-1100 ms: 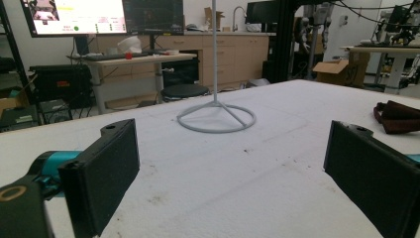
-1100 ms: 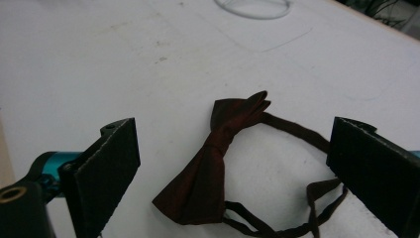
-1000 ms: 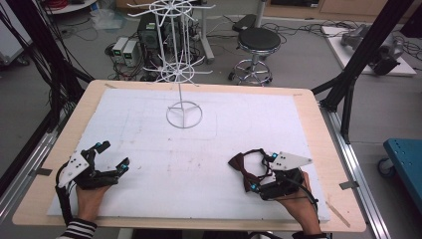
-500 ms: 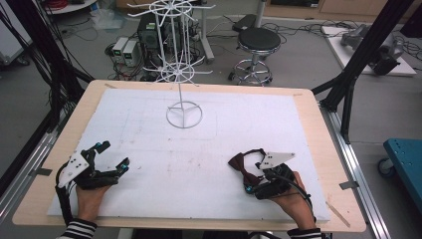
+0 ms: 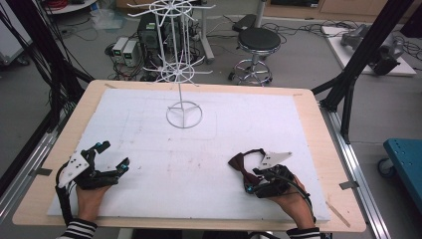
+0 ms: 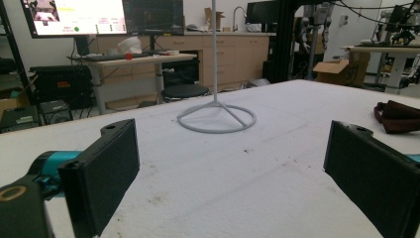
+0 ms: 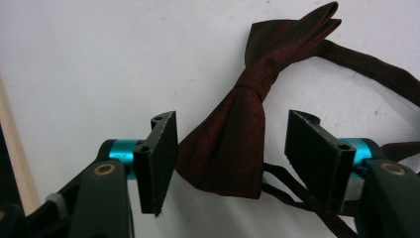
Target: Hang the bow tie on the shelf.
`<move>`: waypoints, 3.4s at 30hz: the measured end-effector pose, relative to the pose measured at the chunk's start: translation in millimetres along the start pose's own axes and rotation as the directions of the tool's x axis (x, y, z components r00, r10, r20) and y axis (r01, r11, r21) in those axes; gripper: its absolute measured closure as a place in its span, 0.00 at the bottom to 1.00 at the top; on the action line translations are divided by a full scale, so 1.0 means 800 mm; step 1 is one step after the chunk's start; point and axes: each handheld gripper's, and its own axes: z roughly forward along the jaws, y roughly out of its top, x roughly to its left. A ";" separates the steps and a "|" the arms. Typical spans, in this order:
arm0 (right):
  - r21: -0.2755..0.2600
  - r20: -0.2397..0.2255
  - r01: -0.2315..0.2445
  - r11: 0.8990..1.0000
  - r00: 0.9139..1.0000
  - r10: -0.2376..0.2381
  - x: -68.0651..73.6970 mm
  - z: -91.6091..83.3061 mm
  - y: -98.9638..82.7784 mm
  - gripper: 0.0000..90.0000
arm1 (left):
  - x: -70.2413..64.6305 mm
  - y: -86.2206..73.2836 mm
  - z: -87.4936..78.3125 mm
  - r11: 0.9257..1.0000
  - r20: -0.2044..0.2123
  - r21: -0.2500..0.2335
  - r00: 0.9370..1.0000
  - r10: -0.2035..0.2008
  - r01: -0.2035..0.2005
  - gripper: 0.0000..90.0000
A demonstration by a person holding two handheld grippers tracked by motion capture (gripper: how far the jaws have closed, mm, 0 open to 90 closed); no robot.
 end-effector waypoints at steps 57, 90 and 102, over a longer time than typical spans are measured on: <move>-0.365 -0.075 0.091 0.927 0.989 -0.127 -0.004 -0.025 0.030 0.90 | -0.003 0.069 0.047 0.990 0.275 0.138 0.961 0.003 -0.042 0.08; -0.502 -0.142 0.214 0.838 0.935 -0.324 0.021 -0.028 0.114 0.90 | -0.067 0.150 0.131 0.966 0.609 0.215 0.793 -0.020 -0.141 0.08; -0.490 -0.159 0.262 0.831 0.911 -0.381 0.034 -0.014 0.135 0.90 | -0.095 0.166 0.158 0.958 0.674 0.234 0.738 -0.038 -0.165 0.10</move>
